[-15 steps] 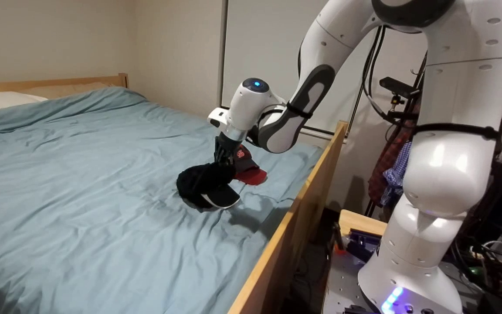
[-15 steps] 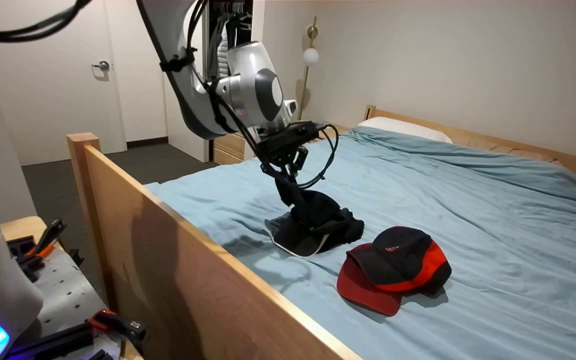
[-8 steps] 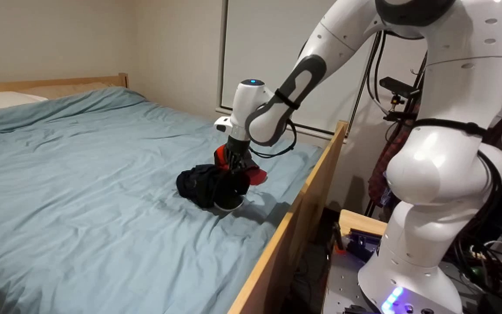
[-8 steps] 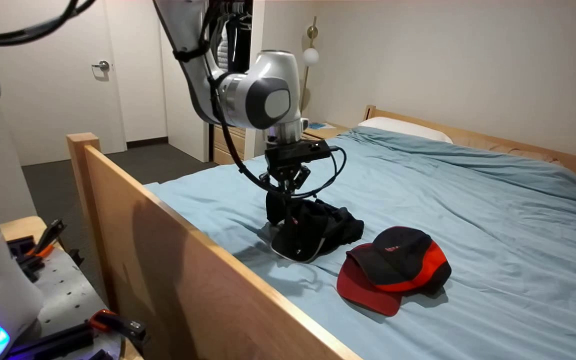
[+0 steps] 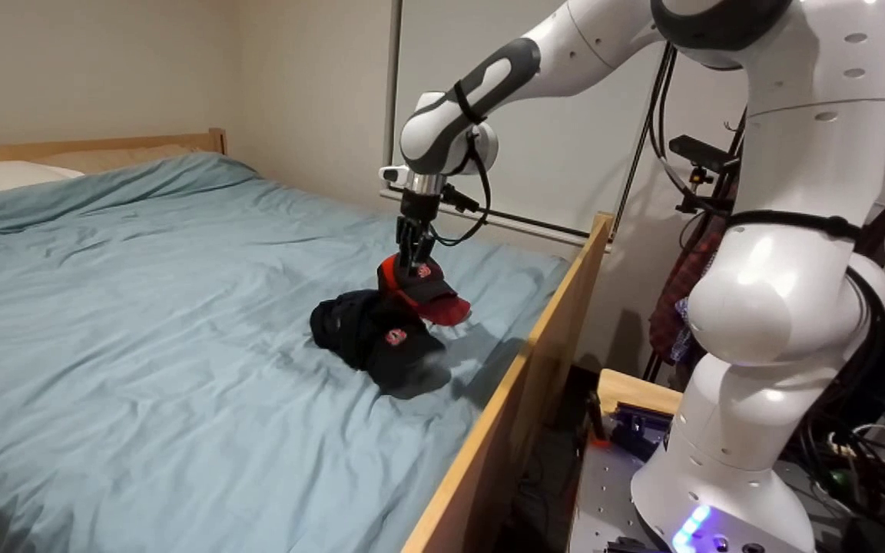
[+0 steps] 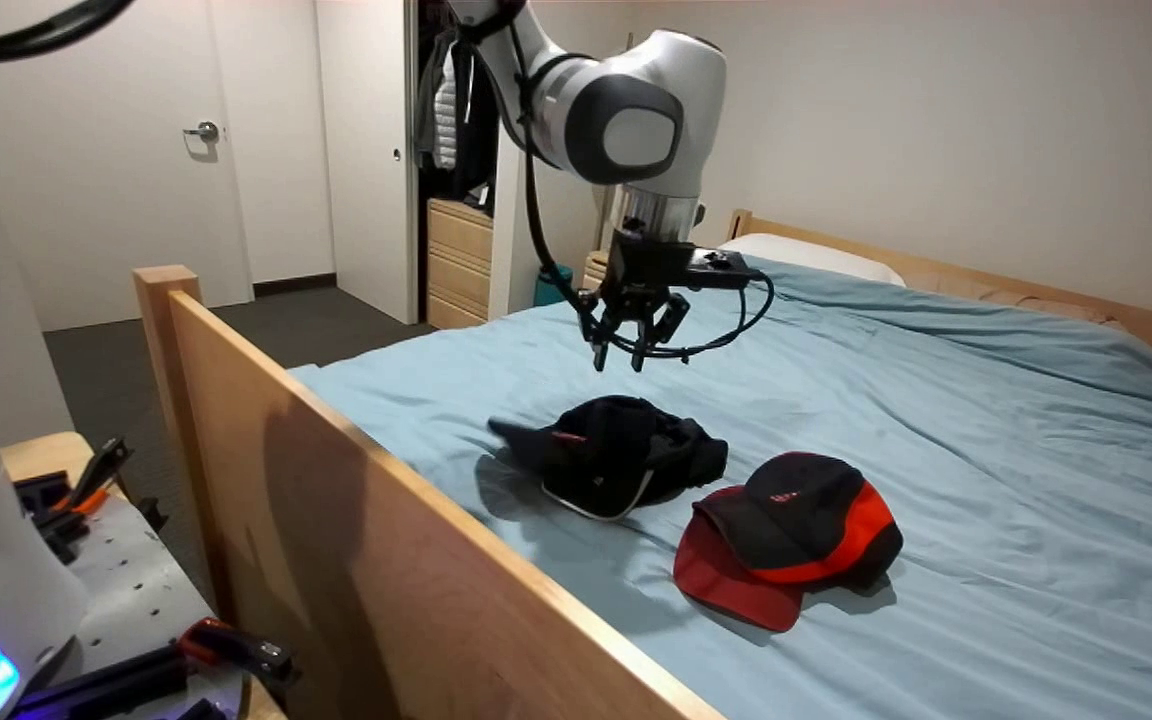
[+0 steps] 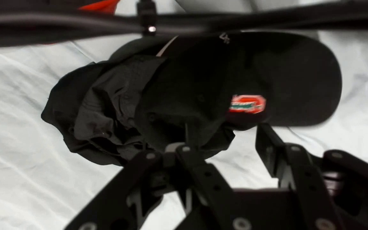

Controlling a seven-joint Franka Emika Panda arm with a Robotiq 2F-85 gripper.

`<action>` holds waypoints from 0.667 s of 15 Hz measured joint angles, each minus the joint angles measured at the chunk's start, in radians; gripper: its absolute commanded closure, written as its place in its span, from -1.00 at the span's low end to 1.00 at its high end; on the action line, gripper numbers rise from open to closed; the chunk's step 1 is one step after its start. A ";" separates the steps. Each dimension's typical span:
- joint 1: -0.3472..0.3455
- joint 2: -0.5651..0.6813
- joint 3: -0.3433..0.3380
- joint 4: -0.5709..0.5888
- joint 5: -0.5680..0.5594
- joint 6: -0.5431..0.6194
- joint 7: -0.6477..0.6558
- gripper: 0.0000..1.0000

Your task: Put the left and right caps on the middle cap one at a time

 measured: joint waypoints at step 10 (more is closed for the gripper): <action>0.332 0.065 -0.201 0.152 0.428 -0.088 0.225 -1.00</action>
